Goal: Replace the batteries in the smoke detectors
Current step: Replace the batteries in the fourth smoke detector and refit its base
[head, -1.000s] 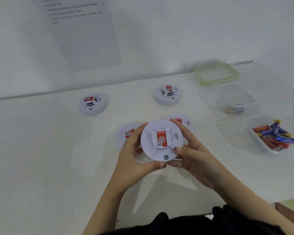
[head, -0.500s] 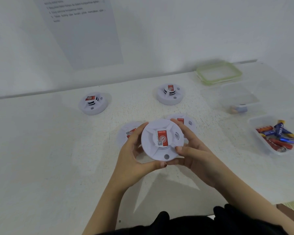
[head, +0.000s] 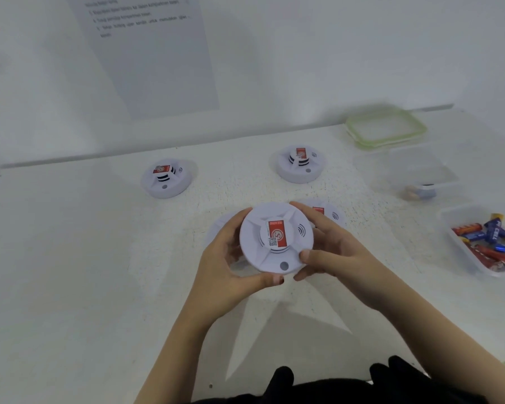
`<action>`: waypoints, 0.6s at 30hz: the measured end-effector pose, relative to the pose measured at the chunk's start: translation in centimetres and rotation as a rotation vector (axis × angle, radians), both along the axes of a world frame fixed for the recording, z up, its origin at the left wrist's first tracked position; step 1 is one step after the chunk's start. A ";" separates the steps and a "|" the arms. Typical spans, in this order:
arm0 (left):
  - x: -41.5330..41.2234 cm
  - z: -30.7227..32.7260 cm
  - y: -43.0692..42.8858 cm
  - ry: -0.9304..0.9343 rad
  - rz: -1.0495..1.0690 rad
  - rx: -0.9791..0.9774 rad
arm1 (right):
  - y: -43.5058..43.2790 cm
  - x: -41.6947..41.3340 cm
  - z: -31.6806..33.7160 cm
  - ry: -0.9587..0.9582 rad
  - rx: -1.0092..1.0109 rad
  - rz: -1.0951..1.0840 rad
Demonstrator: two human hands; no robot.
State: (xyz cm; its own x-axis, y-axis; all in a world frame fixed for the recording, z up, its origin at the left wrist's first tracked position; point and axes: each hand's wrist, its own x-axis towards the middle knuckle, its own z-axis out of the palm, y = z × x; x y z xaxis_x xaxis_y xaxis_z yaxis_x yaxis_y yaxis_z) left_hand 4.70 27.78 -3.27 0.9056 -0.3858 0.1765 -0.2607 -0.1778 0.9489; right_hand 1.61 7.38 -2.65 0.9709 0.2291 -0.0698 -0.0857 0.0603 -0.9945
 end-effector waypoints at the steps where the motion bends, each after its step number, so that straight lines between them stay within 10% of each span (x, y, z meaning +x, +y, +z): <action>1: 0.3 0.2 0.1 -0.001 0.003 0.002 | -0.1 0.3 0.3 -0.017 -0.033 0.030; 18: 15.9 1.0 1.5 -0.054 0.109 0.371 | 1.2 16.7 2.6 -0.230 -0.813 0.034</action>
